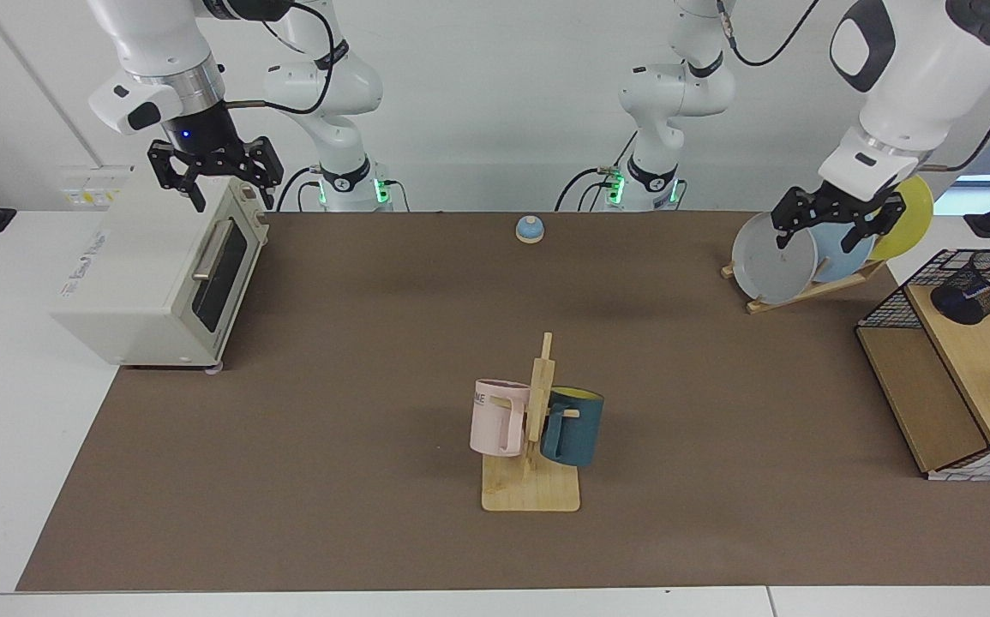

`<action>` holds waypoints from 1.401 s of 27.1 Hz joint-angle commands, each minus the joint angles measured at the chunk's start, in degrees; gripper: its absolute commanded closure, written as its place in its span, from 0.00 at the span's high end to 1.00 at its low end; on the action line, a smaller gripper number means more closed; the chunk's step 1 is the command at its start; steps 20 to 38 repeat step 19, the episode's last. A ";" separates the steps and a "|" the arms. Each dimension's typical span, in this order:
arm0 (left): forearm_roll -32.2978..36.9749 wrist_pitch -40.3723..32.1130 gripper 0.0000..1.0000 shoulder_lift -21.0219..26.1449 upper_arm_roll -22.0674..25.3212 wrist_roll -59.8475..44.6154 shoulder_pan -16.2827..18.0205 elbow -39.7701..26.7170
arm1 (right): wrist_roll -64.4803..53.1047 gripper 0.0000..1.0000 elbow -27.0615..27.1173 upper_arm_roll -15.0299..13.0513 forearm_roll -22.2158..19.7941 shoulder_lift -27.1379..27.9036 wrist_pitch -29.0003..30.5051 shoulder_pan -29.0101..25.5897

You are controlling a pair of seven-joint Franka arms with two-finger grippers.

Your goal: Put markers into pen holder

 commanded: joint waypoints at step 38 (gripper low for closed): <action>-3.71 7.41 1.00 -5.96 -0.52 -1.73 0.15 -9.90 | -2.40 1.00 -0.70 0.27 1.35 -0.42 1.16 -1.35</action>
